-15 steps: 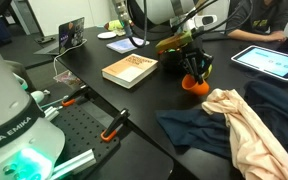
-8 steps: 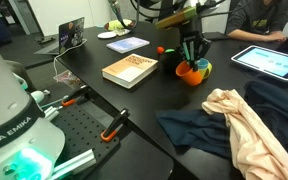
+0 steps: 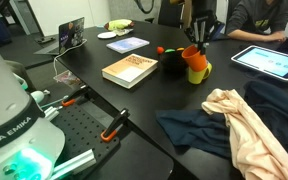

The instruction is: Stack the cups together

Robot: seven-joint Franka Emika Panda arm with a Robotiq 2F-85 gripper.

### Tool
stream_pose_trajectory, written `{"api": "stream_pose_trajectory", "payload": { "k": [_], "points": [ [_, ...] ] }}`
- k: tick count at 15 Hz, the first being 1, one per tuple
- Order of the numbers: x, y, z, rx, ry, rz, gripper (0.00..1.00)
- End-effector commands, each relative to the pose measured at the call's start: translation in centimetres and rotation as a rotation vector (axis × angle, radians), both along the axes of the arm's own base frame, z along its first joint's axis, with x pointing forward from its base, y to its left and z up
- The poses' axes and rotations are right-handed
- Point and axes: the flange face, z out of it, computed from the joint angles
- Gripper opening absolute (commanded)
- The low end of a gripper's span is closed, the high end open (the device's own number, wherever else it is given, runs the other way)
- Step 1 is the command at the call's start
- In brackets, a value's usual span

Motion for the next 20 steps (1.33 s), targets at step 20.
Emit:
{"api": "stream_pose_trajectory", "payload": {
  "k": [20],
  "points": [
    [6.9, 0.5, -0.9, 0.052, -0.039, -0.027, 0.03]
  ]
}}
